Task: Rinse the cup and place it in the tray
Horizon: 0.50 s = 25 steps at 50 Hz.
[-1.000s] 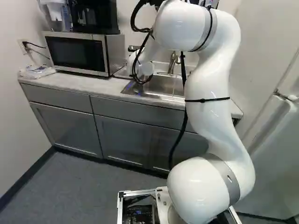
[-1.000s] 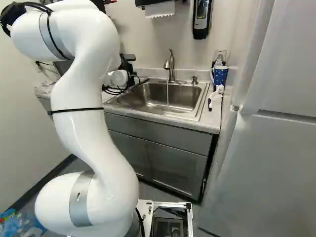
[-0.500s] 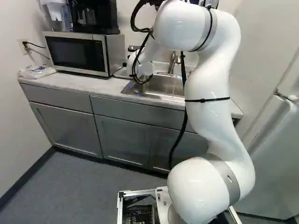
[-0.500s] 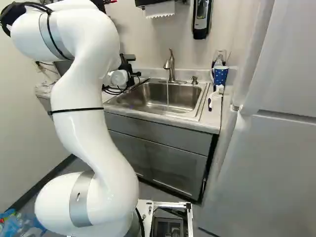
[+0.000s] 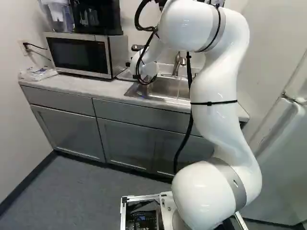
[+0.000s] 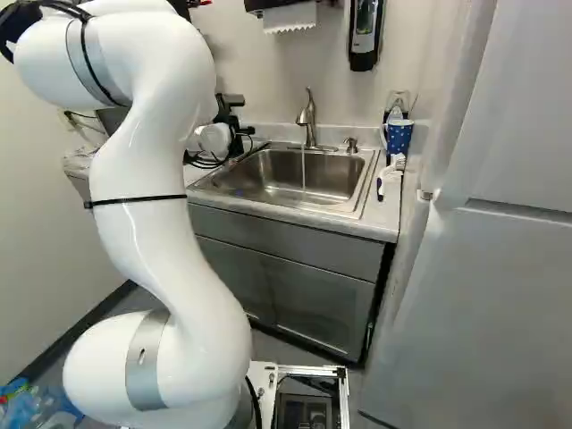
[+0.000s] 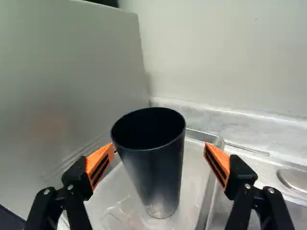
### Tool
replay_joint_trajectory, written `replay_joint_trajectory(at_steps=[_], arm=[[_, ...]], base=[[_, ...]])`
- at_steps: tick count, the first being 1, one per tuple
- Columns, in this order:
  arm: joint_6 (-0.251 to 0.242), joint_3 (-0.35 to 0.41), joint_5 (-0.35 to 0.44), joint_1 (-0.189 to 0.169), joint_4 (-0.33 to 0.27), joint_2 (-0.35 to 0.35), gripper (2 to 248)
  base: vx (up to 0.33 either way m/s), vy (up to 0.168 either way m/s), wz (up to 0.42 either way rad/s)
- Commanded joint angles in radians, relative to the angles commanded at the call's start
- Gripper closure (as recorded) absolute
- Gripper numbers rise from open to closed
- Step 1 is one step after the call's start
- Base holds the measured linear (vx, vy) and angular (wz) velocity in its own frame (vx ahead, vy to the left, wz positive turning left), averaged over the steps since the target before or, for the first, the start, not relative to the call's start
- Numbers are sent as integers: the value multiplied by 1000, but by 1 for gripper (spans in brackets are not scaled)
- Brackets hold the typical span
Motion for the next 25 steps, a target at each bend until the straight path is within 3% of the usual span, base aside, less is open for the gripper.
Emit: replay_joint_trajectory(at_steps=[25], arm=[[0, -16, 0, 0, 0, 31, 3]], base=[[0, 0, 0]])
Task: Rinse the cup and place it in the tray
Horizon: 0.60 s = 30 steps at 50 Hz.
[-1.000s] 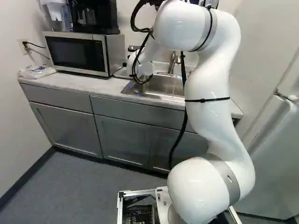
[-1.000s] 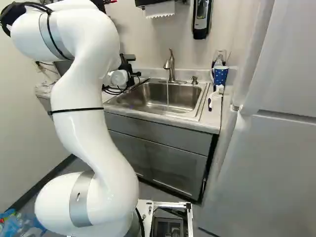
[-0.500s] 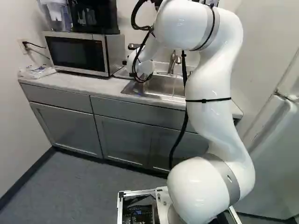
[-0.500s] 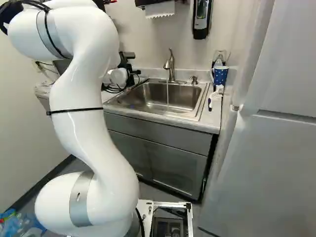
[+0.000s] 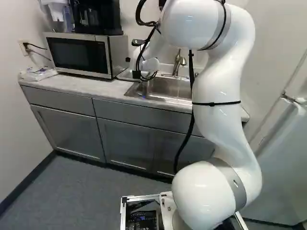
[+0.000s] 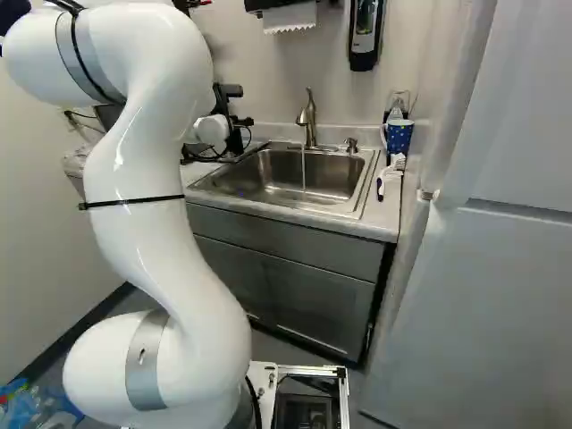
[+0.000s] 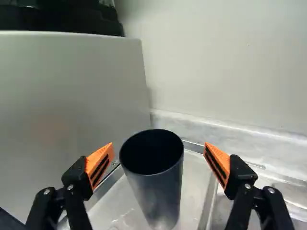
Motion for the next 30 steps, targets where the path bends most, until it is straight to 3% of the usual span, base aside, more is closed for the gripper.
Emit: replay_joint_trajectory(at_steps=[30], arm=[[0, -26, 0, 0, 0, 31, 3]], base=[[0, 0, 0]])
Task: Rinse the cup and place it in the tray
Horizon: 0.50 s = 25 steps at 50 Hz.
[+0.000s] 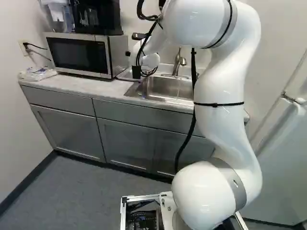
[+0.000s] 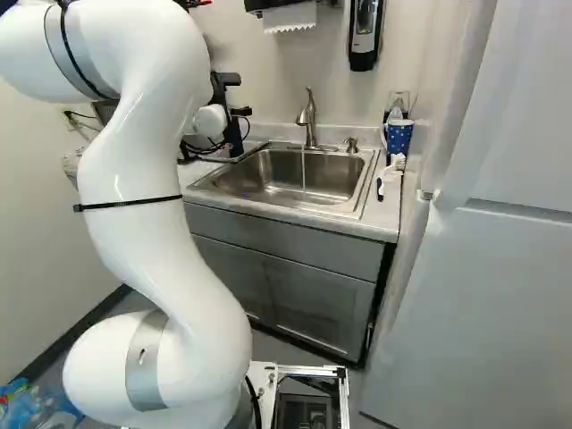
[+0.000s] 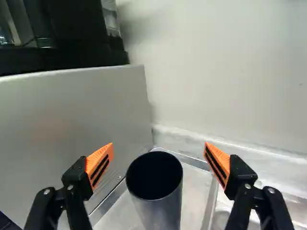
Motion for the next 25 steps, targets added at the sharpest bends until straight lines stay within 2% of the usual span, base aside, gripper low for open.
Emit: replay_joint_trajectory(at_steps=[13, 25], arm=[[0, -10, 0, -2, 0, 11, 3], [0, 2, 0, -24, 0, 21, 3]], base=[[0, 0, 0], [0, 0, 0]])
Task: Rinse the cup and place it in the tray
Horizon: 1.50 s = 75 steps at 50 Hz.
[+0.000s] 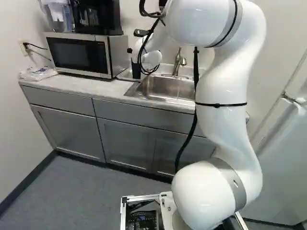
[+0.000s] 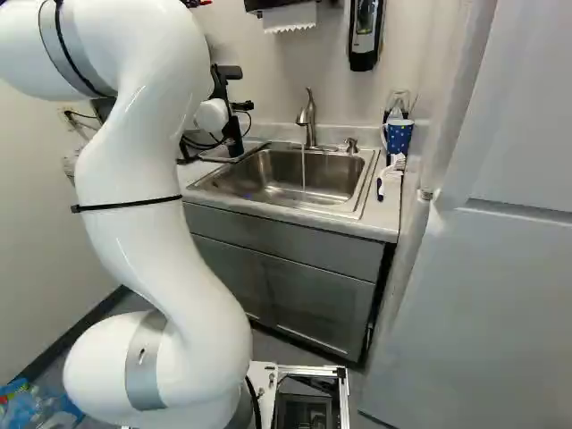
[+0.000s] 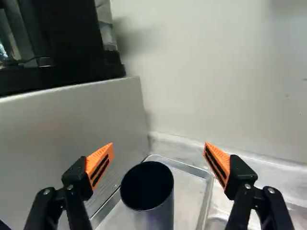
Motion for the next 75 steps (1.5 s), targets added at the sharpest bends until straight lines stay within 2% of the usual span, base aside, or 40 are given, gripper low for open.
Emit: replay_joint_trajectory(at_steps=[47, 66, 75], arm=[[0, 8, 0, -112, -1, 57, 3], [0, -10, 0, -158, -56, 75, 3], [0, -14, -1, -179, -59, 79, 3]], base=[[0, 0, 0], [0, 0, 0], [0, 0, 0]])
